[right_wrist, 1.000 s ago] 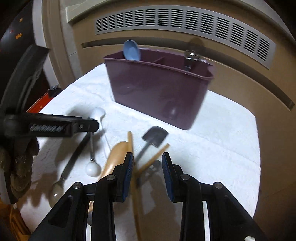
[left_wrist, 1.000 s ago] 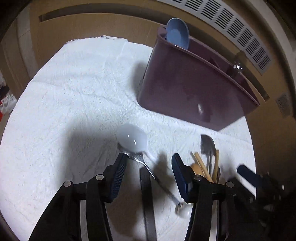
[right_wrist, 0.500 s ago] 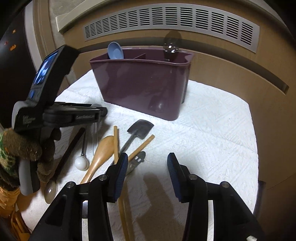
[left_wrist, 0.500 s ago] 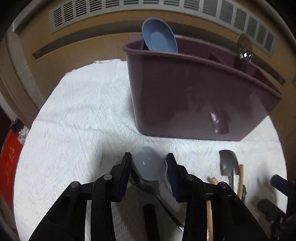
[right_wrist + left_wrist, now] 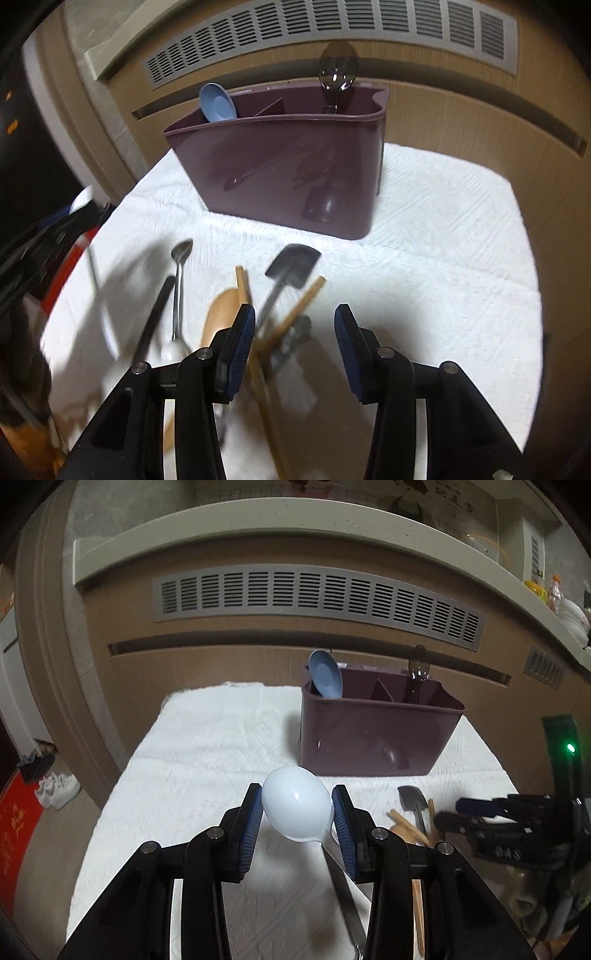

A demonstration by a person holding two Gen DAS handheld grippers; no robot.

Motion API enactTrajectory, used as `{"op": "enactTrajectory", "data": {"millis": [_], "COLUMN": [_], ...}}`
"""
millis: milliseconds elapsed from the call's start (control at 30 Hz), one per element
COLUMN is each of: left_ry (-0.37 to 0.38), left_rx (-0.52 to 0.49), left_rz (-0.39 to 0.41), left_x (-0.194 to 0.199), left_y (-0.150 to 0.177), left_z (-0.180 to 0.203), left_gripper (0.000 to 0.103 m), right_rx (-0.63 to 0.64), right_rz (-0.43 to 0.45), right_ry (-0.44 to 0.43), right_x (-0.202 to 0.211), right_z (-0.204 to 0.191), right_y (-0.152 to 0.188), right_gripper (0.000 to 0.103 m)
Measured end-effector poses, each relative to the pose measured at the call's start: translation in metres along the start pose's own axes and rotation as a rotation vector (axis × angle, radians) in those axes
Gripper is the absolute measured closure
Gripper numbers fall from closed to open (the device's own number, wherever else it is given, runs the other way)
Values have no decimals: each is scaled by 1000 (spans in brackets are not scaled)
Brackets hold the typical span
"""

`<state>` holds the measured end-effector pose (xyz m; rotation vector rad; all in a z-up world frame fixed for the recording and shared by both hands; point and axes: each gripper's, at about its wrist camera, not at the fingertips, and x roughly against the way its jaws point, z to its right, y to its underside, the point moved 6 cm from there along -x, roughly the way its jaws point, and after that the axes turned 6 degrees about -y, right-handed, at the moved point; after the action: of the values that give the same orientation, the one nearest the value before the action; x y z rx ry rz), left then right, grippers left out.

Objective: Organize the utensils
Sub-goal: 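Grasp the white plastic spoon with the left tool, then grasp the gray spatula by its handle with the right tool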

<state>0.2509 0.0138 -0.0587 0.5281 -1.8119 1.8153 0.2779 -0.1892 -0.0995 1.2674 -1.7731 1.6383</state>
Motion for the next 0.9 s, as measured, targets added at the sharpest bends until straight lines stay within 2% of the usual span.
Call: {"op": "enactTrajectory", "data": {"millis": [267, 467, 600, 633, 667, 700, 900], "left_ry": [24, 30, 42, 41, 40, 39, 46], "left_rx": [33, 19, 32, 34, 35, 35, -1], "left_rz": [3, 16, 6, 5, 5, 4, 2], "left_x": [-1, 2, 0, 0, 0, 1, 9], "left_y": [14, 17, 18, 18, 17, 17, 17], "left_z": [-20, -25, -27, -27, -27, -27, -16], "left_gripper": [64, 64, 64, 64, 64, 64, 63], "right_rx": [-150, -157, -76, -59, -45, -32, 54], "right_rz": [-18, -58, -81, -86, -89, -88, -44], "right_ry": [94, 237, 286, 288, 287, 283, 186], "right_x": [-38, -64, -71, -72, -71, -70, -44], "right_z": [-2, -9, -20, -21, -21, -22, -33], "right_y": [-27, -39, -39, -39, -38, -37, -24], "right_gripper": [60, 60, 61, 62, 69, 71, 73]}}
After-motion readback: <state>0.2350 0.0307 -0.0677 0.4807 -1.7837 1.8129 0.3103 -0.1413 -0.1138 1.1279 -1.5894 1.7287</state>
